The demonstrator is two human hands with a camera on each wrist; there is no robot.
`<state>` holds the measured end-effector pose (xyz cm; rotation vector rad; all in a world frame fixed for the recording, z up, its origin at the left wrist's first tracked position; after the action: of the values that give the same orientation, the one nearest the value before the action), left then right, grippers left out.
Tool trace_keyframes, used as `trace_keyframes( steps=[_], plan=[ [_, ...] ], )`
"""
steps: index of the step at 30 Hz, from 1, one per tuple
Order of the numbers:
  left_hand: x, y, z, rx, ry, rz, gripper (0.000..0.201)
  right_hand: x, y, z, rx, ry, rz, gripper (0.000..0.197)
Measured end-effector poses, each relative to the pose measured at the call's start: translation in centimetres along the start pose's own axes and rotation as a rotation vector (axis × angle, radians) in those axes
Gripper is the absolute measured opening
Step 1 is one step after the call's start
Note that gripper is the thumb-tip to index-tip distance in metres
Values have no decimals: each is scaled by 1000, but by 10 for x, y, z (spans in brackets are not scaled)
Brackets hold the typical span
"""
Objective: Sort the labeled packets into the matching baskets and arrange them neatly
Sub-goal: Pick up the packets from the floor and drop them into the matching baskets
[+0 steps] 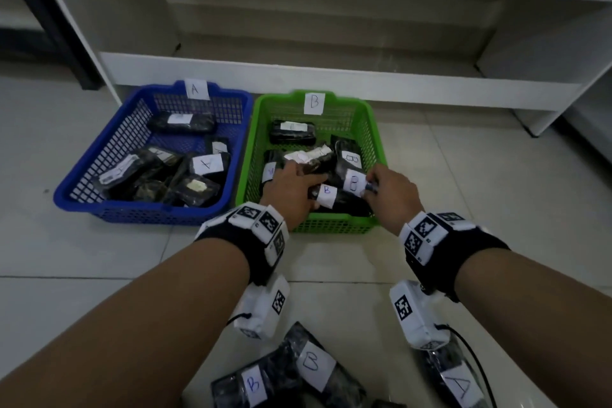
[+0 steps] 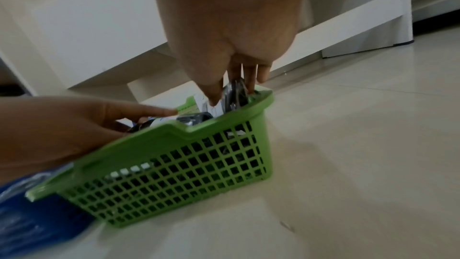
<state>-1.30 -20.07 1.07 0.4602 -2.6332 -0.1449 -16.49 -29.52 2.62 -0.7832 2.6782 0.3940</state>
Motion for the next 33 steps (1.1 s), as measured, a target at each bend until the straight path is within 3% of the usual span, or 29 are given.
trace_keyframes(
  steps=[2, 5, 10, 15, 18, 22, 27, 30, 33],
  plan=[
    [-1, 0, 3, 16, 143, 1, 66, 2, 5, 11, -123, 177, -19, 23],
    [-9, 1, 7, 7, 225, 0, 49, 3, 11, 19, -256, 277, -30, 37],
    [-16, 6, 15, -27, -63, -20, 78, 7, 5, 18, -281, 308, -6, 46],
    [0, 29, 8, 165, -127, 116, 65, 3, 6, 15, -274, 377, -12, 54],
    [11, 53, 13, 188, -211, 231, 58, 5, 12, 8, -273, 391, -35, 62],
    [21, 89, 36, 38, -403, 384, 57, 11, 39, -1, -45, 308, -132, 66],
    [19, 122, 64, -350, -452, 549, 64, 34, 94, 0, 90, 353, -201, 60],
    [14, 138, 81, -524, -444, 553, 75, 60, 120, 18, -134, 386, -44, 68],
    [11, 149, 95, -636, -468, 548, 78, 93, 144, 31, -470, 421, 245, 107]
  ],
)
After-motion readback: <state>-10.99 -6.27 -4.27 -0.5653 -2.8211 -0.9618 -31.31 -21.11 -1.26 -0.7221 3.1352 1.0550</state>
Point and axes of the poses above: each hand's wrist, its own y-axis away from the middle knuckle, its own z-axis out of the palm, x = y × z, the point moved 4 cm from there along -y, towards the middle knuckle, and after that the axes turned 8 degrees about -x, right-handed, at the moved point
